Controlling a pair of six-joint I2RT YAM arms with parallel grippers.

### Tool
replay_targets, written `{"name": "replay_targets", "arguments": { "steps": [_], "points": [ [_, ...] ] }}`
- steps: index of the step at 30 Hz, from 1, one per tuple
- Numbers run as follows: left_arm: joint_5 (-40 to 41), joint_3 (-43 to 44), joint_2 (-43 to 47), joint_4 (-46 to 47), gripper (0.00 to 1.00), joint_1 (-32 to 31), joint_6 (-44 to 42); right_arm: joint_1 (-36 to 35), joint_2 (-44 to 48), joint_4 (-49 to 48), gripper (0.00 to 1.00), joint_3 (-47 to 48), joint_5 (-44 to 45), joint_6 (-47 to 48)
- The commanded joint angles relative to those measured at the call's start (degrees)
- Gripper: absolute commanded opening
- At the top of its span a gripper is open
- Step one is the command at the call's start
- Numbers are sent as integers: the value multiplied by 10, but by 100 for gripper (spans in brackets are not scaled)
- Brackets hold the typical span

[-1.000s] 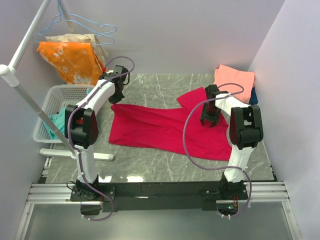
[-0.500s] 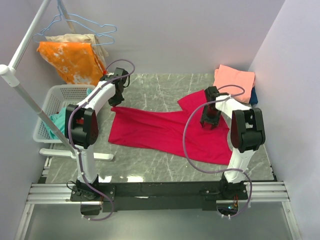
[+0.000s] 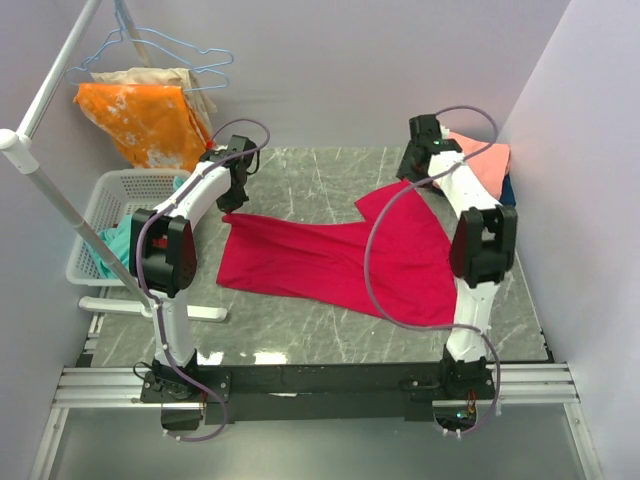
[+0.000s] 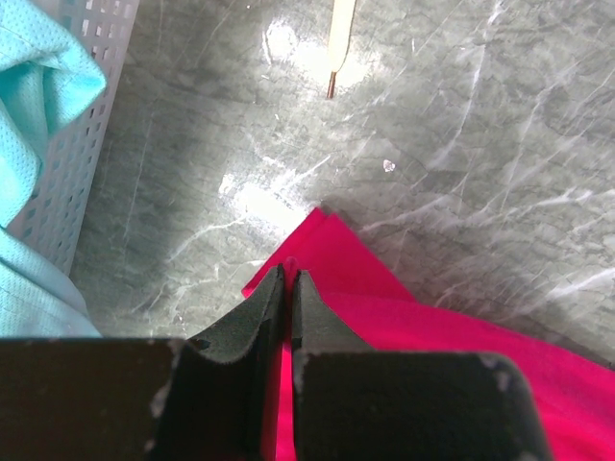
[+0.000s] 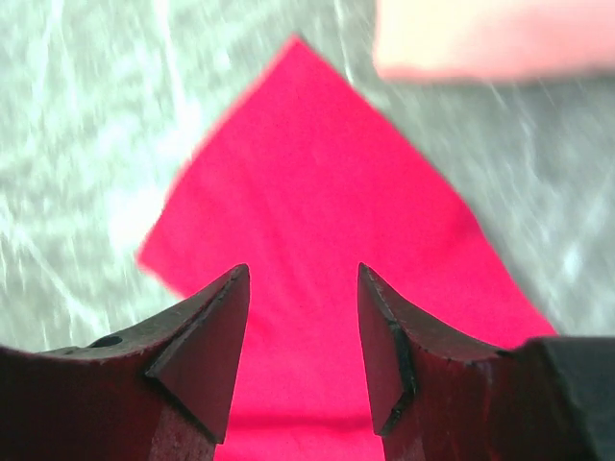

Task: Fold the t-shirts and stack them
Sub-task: Fold the tshirt

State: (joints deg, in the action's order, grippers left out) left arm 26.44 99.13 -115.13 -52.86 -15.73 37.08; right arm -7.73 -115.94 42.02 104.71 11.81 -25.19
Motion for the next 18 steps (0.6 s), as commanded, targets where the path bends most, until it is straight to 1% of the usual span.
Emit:
{"name": "replay_targets", "arguments": {
  "steps": [1, 2, 6, 8, 12, 13, 16, 18],
  "points": [
    [-9, 31, 0, -1, 1, -2, -6, 1, -83, -54, 54, 25, 0, 0],
    [-11, 32, -1, -1, 1, -2, -7, -1, -102, -82, 53, 28, -1, -6],
    [-16, 42, -7, -9, 1, -2, -7, -1, -153, -91, 52, 80, 15, -40],
    [-16, 43, -7, -8, 1, -2, -8, -1, -177, -93, 52, 117, 22, -39],
    [-12, 46, -9, -11, 1, -2, -9, -1, -225, -70, 52, 201, 22, -35],
    [-12, 48, -10, -14, 1, -2, -10, 0, -234, -63, 52, 234, 23, -34],
    [-12, 53, -14, -15, 1, -2, -10, 0, -246, -54, 52, 259, 29, -35],
    [-12, 55, -14, -15, 1, -2, -10, 1, -242, -62, 53, 256, 29, -34]
  ]
}}
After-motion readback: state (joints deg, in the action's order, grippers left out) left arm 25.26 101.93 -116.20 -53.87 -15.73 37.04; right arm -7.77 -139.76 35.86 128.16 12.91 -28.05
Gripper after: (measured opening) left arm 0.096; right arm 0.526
